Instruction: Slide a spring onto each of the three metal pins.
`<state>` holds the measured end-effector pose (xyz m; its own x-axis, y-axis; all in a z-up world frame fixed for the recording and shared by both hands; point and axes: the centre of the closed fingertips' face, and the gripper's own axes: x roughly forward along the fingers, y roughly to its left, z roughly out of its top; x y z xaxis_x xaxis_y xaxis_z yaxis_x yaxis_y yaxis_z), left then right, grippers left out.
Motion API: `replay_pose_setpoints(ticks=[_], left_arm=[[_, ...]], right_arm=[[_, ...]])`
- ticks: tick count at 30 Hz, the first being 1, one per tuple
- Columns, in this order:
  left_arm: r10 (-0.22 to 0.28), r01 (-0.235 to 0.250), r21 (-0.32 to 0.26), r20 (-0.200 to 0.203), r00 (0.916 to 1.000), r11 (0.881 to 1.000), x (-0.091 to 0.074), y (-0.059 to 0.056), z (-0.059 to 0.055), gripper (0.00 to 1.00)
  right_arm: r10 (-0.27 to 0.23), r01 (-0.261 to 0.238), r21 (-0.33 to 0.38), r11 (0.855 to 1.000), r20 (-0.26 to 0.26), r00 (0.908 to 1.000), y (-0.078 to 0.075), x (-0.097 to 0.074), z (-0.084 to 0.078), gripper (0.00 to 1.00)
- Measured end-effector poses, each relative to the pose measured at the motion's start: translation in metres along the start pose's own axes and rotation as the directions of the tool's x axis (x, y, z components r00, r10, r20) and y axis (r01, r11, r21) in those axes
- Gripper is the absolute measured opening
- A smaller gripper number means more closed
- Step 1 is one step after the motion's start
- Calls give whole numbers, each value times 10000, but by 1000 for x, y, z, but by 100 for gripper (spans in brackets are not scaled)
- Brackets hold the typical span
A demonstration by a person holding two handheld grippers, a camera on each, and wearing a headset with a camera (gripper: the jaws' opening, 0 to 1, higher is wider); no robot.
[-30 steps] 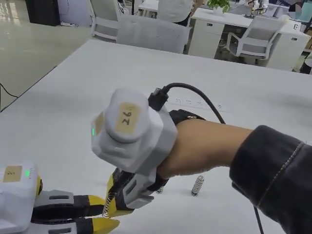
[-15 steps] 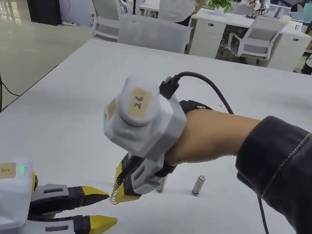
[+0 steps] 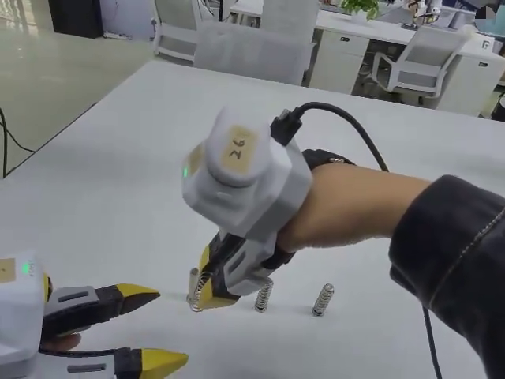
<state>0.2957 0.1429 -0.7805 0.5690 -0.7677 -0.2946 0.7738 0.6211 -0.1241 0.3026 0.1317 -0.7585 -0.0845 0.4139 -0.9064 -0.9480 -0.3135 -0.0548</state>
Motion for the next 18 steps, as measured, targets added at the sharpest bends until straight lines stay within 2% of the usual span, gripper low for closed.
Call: replay_pose_setpoints(ticks=[4,13,18], left_arm=[[138,-138,-28,-15,9999,9999,-1,2,-1,52],[216,-216,-86,-25,9998,9997,-3,3,-3,56],[264,-265,-121,-27,9996,9996,-4,3,-4,57]], right_arm=[[-93,93,18,10000,-50,9999,-5,-1,-2,8],[-457,459,60,9989,-235,9987,-29,-5,-3,8],[-511,514,77,9987,-260,9984,-37,-4,-3,8]])
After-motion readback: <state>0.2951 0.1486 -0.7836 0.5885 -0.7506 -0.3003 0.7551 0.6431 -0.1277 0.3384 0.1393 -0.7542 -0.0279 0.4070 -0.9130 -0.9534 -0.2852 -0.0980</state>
